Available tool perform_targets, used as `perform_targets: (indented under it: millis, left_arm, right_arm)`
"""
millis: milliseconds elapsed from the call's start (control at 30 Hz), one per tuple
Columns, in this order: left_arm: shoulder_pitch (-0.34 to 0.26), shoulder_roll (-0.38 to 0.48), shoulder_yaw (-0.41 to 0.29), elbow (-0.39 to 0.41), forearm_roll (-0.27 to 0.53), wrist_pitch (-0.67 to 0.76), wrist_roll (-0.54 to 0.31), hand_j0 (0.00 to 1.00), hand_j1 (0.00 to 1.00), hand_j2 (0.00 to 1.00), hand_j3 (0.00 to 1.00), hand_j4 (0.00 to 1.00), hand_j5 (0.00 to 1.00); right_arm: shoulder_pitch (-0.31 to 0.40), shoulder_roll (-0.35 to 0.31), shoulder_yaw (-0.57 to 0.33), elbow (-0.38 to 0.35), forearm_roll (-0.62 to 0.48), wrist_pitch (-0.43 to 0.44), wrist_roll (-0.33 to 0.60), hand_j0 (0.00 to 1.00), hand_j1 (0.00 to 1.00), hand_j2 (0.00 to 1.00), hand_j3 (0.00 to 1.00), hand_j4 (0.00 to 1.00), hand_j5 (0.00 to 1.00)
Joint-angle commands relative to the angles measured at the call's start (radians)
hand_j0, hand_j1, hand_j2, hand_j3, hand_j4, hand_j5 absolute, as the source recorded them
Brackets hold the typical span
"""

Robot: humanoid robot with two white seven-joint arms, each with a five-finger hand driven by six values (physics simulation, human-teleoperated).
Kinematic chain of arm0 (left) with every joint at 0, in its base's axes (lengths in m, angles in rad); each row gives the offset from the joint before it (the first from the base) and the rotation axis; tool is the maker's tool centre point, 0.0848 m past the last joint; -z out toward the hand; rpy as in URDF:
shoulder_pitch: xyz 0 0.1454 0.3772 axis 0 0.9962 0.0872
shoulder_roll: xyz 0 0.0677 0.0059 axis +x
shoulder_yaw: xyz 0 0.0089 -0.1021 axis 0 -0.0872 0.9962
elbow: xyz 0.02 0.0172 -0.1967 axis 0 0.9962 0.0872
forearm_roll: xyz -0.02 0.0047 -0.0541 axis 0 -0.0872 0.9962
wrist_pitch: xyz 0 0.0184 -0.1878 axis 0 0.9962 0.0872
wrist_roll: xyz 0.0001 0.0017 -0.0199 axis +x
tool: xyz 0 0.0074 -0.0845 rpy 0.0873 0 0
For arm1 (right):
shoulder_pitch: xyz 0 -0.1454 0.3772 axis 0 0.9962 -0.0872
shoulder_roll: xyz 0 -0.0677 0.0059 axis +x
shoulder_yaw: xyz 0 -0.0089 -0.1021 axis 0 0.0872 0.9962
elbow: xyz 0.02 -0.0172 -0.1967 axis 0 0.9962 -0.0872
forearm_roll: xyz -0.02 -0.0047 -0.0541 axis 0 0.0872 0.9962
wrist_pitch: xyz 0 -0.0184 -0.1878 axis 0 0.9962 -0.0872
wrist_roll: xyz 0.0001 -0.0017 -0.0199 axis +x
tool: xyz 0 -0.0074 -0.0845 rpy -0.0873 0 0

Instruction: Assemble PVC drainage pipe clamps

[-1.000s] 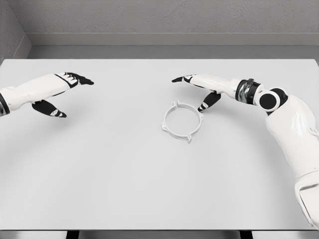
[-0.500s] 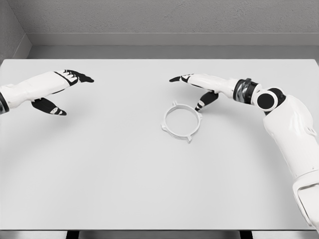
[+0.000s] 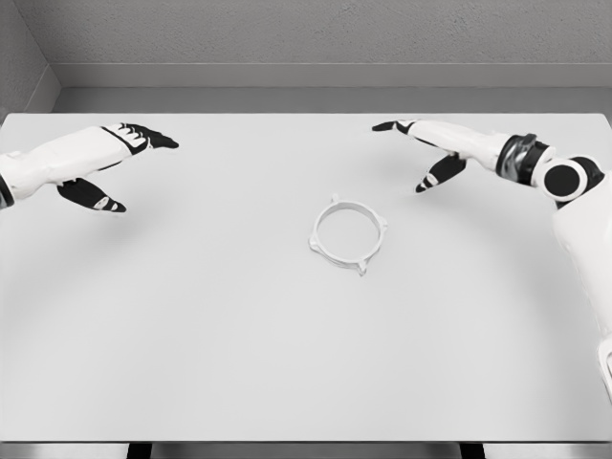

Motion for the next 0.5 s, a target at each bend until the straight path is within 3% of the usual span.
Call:
perform_targets:
  millis: [0,167,467]
  left_arm:
    - [0.000,0.000,0.002,0.001,0.005,0.003,0.001,1.00,1.00,1.00,1.00,1.00,1.00]
    - [0.000,0.003,0.002,0.000,0.005,0.003,0.001,1.00,1.00,1.00,1.00,1.00,1.00]
    - [-0.002,0.005,0.002,0.000,0.005,0.003,0.001,1.00,1.00,1.00,1.00,1.00,1.00]
  right_arm:
    - [0.002,-0.059,-0.026,0.006,-0.016,0.002,0.000,1.00,1.00,1.00,1.00,1.00,1.00]
    - [0.044,-0.151,-0.083,0.006,-0.040,0.002,0.000,1.00,1.00,1.00,1.00,1.00,1.00]
    - [0.089,-0.183,-0.106,0.009,-0.041,0.002,0.000,1.00,1.00,1.00,1.00,1.00,1.00]
